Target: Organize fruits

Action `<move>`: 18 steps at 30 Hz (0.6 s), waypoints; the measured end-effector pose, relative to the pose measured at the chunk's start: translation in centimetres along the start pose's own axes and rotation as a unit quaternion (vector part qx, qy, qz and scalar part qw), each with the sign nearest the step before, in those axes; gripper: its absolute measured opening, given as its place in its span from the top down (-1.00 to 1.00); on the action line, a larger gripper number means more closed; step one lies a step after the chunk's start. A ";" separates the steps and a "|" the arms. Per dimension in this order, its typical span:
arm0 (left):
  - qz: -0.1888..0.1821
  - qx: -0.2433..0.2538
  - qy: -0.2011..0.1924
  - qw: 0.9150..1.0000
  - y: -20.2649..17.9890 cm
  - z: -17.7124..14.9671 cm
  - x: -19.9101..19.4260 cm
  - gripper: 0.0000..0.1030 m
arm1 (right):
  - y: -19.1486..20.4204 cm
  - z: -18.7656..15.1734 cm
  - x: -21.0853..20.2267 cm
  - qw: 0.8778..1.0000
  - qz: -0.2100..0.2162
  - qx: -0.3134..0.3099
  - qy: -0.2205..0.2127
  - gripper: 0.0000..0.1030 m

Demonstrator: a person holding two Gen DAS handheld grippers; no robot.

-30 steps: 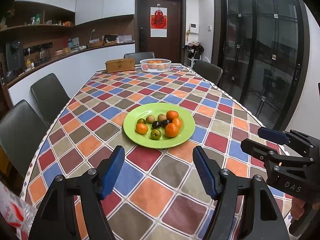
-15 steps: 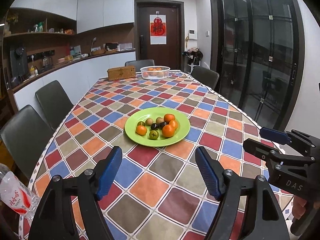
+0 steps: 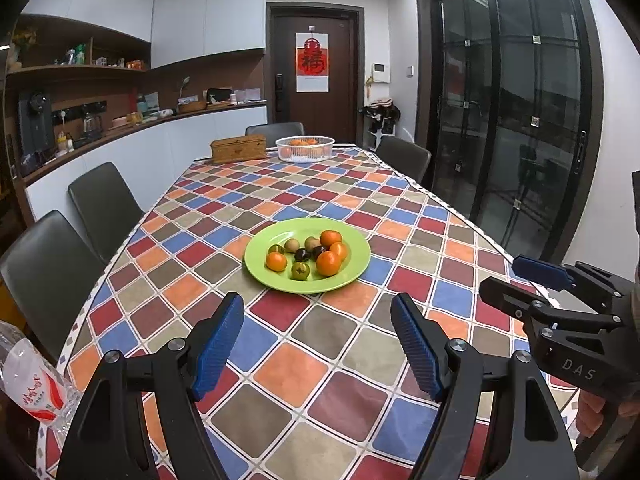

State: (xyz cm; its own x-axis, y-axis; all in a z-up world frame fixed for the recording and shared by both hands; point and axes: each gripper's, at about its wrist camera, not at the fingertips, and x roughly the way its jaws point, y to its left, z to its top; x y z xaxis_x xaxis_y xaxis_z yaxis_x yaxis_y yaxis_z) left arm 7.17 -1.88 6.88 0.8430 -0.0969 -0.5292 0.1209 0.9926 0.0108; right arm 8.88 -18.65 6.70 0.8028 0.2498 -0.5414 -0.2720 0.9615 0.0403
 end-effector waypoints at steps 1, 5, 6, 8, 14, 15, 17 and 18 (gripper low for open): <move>0.002 -0.001 0.000 1.000 0.0 0.0 -0.1 -0.59 | 0.0 0.0 0.0 1.000 0.000 0.000 -0.001 -0.07; 0.003 -0.004 -0.006 1.000 0.1 0.1 -0.5 -0.69 | -0.1 0.2 -0.4 1.000 -0.002 0.000 -0.003 -0.07; 0.003 -0.003 -0.006 1.000 0.1 0.1 -0.5 -0.69 | -0.1 0.2 -0.5 1.000 -0.002 0.000 -0.003 -0.07; 0.006 -0.002 -0.007 1.000 0.1 0.1 -0.5 -0.69 | -0.2 0.2 -0.6 1.000 -0.001 0.000 -0.004 -0.07; 0.008 -0.004 -0.009 1.000 0.2 0.0 -0.5 -0.69 | -0.2 0.3 -0.6 1.000 -0.001 0.000 -0.002 -0.07; 0.008 -0.005 -0.009 1.000 0.2 0.0 -0.5 -0.69 | -0.1 0.3 -0.6 1.000 -0.001 0.001 -0.002 -0.07; 0.008 -0.005 -0.009 1.000 0.3 0.0 -0.5 -0.69 | -0.1 0.2 -0.6 1.000 -0.002 0.001 -0.001 -0.07; 0.008 -0.005 -0.009 1.000 0.2 0.0 -0.5 -0.69 | -0.1 0.2 -0.6 1.000 -0.002 0.000 -0.001 -0.07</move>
State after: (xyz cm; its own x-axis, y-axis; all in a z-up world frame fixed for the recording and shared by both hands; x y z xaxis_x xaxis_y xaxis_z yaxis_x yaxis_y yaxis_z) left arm 6.80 -1.60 7.12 0.8538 -0.0817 -0.5142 0.1020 0.9947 0.0114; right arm 8.51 -18.90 7.16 0.8044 0.2461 -0.5407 -0.2684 0.9625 0.0388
